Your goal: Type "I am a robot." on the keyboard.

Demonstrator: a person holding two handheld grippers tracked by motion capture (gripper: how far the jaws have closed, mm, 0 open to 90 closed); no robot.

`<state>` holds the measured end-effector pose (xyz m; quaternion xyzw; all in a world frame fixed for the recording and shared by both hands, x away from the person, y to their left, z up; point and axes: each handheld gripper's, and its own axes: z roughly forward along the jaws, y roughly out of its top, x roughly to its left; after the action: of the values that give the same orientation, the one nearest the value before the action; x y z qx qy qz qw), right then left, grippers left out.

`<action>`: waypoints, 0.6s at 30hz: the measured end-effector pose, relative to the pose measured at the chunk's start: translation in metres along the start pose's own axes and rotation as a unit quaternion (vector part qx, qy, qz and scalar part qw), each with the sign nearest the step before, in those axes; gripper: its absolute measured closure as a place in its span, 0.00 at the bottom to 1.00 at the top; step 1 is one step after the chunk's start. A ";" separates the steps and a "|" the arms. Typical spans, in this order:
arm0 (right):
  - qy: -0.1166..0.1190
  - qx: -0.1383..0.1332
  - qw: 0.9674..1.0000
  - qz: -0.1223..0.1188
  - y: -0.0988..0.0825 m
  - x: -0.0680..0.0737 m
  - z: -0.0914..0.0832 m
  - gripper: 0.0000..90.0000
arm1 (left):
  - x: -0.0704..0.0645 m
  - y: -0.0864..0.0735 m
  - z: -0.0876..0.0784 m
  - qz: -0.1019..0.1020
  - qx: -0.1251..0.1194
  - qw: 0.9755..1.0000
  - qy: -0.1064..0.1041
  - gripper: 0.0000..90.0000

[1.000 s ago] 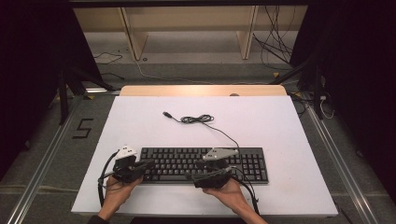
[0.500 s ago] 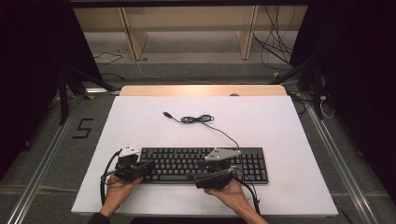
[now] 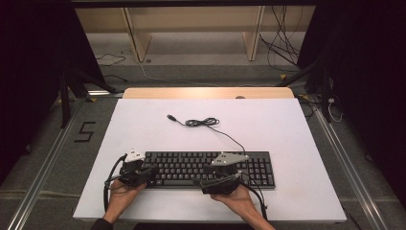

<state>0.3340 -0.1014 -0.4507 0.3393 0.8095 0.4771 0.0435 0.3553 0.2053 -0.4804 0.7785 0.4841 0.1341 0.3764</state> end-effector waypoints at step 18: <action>-0.001 -0.002 1.000 0.000 -0.001 0.000 0.000 0.40 | -0.002 0.001 -0.009 -0.013 -0.037 0.999 -0.032 0.78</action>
<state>0.3336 -0.1020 -0.4513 0.3393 0.8086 0.4785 0.0453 0.3500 0.2077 -0.4733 0.7612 0.4769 0.1225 0.4221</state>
